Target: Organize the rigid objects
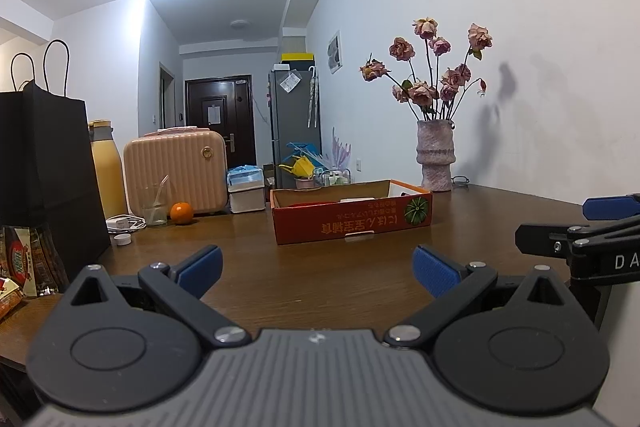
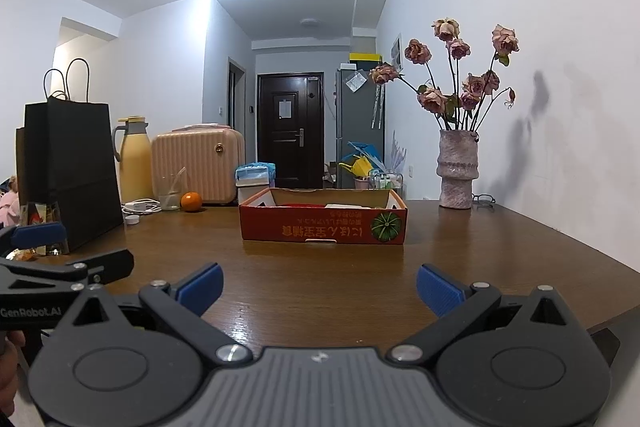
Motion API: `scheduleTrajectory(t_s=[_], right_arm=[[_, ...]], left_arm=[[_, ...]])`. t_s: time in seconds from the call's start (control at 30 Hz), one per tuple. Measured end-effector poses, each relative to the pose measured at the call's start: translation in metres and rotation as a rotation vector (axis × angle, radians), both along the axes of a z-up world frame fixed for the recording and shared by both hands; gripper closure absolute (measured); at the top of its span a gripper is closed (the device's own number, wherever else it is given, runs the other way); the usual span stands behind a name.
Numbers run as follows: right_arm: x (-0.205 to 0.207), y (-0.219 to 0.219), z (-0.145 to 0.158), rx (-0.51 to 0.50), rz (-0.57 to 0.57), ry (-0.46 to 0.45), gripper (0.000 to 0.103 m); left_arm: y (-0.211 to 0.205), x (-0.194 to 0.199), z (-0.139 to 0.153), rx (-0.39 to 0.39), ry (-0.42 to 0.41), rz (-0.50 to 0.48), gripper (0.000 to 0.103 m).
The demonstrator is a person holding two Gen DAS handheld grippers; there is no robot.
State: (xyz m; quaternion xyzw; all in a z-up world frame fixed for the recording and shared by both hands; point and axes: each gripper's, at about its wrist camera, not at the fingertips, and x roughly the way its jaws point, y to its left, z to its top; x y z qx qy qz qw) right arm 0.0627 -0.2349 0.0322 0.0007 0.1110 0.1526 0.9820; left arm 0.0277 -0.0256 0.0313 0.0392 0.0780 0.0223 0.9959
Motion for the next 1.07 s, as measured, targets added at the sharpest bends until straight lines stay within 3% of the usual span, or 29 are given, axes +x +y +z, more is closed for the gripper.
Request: scheduleTrajectory(t_s=[1.07], right_arm=[[0.0027, 0.0, -0.0049, -0.002, -0.009, 0.013, 0.0]], left_arm=[[-0.0043, 0.0002, -0.0015, 0.01, 0.009, -0.017, 0.0]])
